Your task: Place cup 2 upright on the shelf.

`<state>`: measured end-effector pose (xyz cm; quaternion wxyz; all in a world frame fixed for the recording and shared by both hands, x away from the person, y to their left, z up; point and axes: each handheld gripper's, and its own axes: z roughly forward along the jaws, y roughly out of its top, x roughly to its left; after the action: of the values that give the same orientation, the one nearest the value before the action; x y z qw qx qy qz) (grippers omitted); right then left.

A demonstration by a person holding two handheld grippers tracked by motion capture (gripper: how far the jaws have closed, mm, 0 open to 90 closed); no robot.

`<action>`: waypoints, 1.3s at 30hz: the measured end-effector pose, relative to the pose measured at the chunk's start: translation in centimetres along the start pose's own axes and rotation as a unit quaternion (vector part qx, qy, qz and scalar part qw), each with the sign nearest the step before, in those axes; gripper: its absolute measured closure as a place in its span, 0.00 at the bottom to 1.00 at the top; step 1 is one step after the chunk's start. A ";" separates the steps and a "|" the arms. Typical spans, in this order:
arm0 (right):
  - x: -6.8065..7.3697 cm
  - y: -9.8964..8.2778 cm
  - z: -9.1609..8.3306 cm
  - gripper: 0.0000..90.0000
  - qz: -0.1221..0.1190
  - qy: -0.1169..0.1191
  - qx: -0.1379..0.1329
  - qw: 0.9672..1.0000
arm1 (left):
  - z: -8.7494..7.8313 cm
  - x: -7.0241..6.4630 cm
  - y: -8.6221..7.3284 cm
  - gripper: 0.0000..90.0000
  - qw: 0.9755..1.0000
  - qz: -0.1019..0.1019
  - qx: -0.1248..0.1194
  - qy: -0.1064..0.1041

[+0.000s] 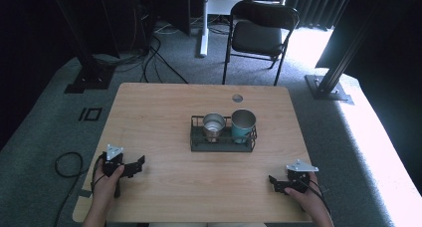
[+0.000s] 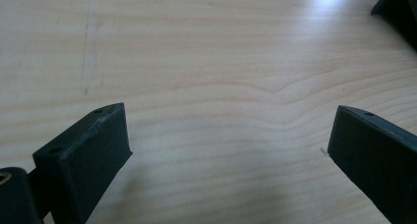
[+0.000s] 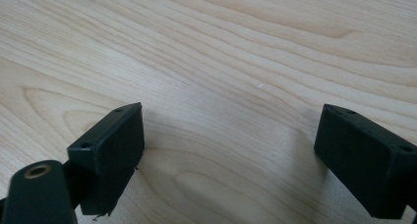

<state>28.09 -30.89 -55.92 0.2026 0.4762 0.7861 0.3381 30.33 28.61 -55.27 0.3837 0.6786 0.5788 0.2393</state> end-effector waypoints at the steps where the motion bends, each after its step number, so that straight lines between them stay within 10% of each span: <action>1: 0.0 0.0 0.0 0.12 0.000 0.000 0.000 1.000 | 0.0 0.0 0.0 0.03 1.000 0.000 0.000 0.000; 28: 0.0 0.0 0.0 0.12 0.000 0.000 0.000 1.000 | -2.1 1.9 -1.7 0.03 0.992 -0.040 0.066 0.099; 39: 0.0 0.0 0.0 0.12 0.000 0.000 -0.001 1.000 | -2.0 1.8 -1.8 0.03 0.992 -0.008 0.079 0.101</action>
<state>28.08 -30.88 -55.93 0.2028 0.4763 0.7857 0.3385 28.12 30.90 -55.75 0.2701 0.6742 0.6376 0.2568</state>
